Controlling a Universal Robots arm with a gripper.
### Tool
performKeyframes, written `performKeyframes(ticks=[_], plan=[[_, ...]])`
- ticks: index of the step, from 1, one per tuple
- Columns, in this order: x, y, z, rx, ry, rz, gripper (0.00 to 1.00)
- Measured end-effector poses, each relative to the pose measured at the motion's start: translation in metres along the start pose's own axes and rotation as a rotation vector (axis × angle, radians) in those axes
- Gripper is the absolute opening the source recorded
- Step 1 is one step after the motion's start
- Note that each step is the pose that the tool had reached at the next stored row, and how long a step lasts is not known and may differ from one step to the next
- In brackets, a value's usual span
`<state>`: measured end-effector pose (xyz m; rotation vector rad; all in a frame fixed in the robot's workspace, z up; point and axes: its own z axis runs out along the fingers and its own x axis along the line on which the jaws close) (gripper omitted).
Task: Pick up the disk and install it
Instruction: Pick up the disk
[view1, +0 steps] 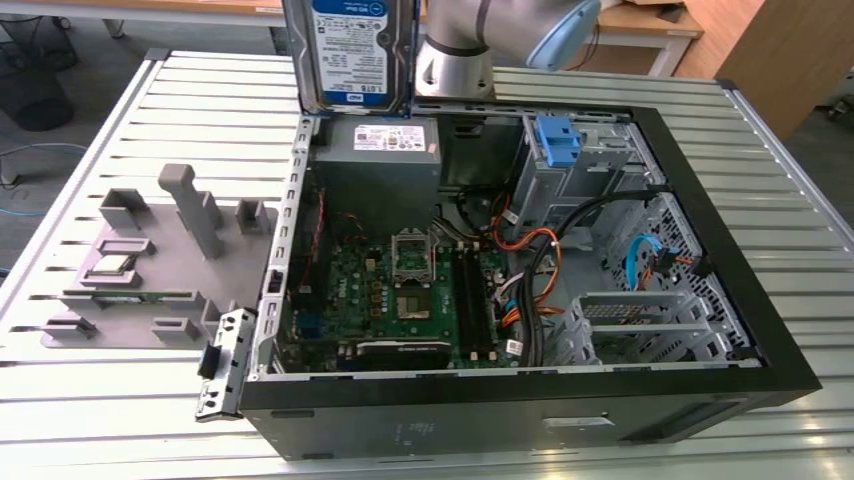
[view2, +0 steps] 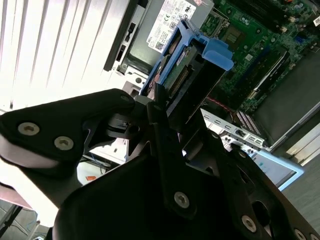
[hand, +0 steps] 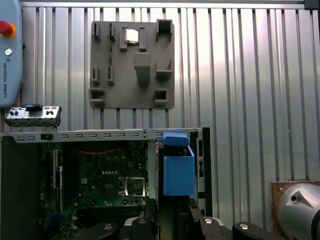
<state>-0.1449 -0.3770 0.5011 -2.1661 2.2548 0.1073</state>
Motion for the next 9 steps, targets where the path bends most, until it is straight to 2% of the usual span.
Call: performKeyframes(ticks=[9], plan=[[-0.0004, -0.0087, -0.0003, 0.0, 0.0001, 0.0, 0.35]])
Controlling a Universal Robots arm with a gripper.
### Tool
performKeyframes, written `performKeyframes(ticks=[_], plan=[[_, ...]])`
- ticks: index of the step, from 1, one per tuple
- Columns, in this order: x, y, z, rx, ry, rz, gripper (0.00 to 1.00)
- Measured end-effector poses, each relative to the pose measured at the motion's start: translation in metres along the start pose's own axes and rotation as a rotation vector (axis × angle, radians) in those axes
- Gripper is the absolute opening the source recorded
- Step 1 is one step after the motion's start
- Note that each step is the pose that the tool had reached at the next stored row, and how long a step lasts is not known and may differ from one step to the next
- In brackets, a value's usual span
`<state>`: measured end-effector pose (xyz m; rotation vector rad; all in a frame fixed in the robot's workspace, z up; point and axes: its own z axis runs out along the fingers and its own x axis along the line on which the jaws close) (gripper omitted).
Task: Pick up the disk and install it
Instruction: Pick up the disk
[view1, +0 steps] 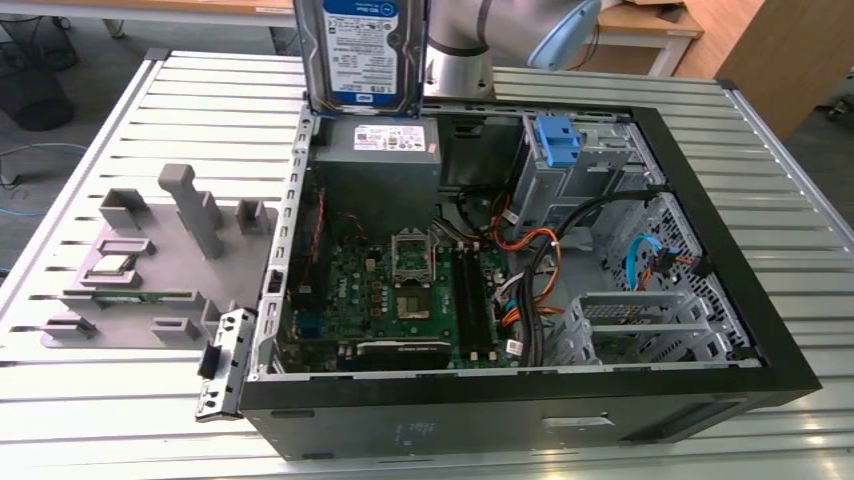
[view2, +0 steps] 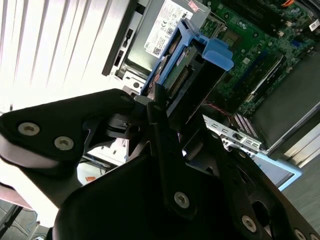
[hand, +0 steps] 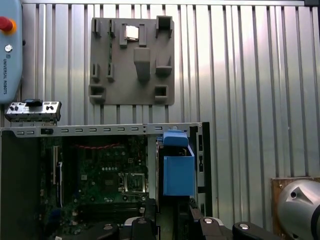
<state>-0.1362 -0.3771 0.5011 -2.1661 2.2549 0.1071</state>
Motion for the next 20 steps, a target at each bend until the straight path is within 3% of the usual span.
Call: performKeyframes(ticks=[20], plan=[[-0.0007, -0.0182, -0.0006, 0.0, -0.0001, 0.0, 0.35]])
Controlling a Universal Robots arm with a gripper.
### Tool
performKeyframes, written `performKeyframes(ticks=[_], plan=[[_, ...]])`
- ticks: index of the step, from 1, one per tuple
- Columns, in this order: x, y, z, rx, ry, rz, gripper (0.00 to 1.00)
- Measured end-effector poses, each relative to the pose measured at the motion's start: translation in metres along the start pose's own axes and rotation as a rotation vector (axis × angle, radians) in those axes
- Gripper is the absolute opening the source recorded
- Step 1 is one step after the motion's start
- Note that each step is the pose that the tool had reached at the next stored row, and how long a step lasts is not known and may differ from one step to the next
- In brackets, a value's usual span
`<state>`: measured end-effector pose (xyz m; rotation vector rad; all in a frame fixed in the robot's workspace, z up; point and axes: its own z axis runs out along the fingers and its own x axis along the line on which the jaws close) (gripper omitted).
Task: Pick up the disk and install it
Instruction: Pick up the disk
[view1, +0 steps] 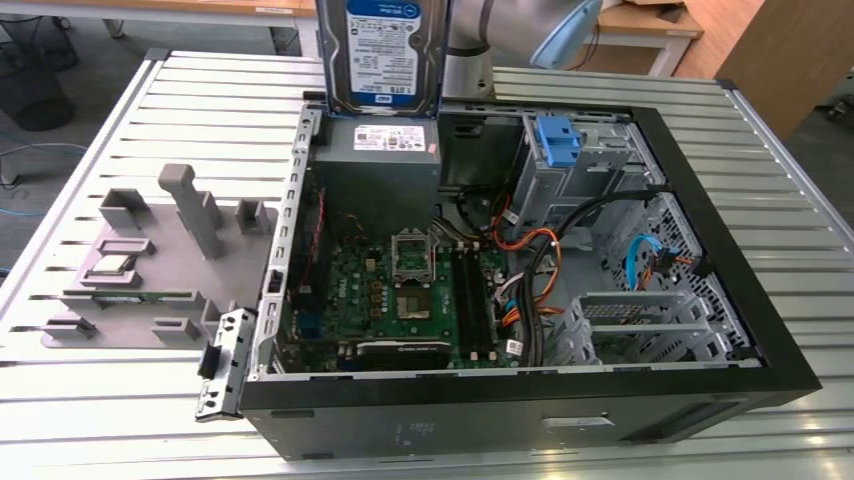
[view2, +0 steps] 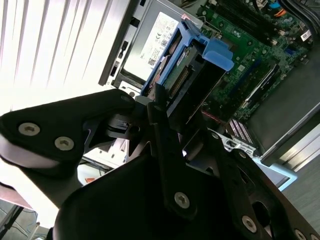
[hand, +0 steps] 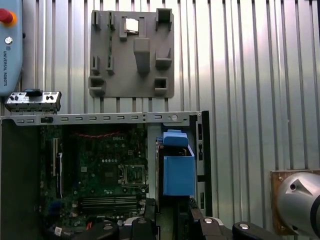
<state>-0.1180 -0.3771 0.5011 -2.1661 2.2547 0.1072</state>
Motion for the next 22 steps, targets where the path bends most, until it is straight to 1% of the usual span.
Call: performKeyframes(ticks=[10, 19, 22], plan=[[-0.0004, -0.0093, -0.0003, 0.0, 0.0, 0.0, 0.35], [-0.0008, -0.0193, -0.0007, 0.0, 0.0, 0.0, 0.35], [-0.001, -0.0241, -0.0009, 0.0, 0.0, 0.0, 0.35]])
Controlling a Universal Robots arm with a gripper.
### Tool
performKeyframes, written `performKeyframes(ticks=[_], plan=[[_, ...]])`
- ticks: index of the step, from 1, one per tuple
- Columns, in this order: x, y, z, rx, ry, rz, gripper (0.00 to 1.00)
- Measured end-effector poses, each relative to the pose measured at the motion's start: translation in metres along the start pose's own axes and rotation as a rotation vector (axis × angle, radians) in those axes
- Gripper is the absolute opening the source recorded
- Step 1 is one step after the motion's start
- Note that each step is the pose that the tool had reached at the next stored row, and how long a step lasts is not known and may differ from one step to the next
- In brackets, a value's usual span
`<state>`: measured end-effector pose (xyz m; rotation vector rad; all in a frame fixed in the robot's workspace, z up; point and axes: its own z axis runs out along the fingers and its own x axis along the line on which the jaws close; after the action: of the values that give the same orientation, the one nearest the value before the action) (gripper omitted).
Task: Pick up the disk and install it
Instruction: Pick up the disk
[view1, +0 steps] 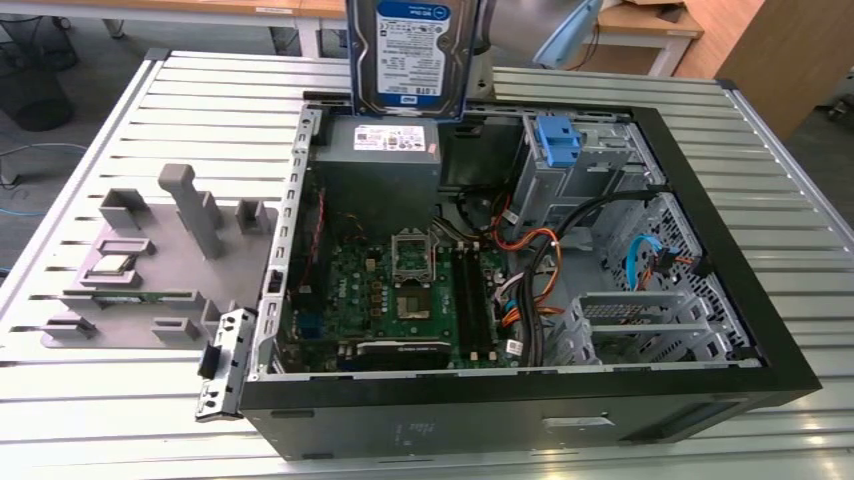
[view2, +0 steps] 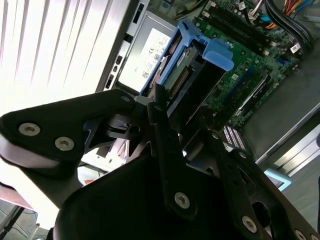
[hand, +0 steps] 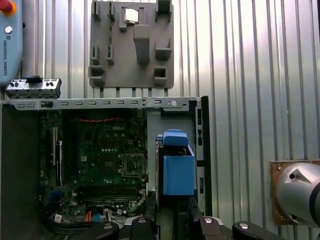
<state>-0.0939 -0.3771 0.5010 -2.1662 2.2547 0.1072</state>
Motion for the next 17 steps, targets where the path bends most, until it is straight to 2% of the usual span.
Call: performKeyframes(ticks=[6, 11, 17], plan=[[-0.0002, -0.0073, -0.0003, 0.0001, 0.0, 0.0, 0.35], [0.0001, -0.0087, -0.0004, 0.0, 0.0, 0.0, 0.35], [0.004, -0.0099, -0.0006, 0.0, 0.0001, 0.0, 0.35]])
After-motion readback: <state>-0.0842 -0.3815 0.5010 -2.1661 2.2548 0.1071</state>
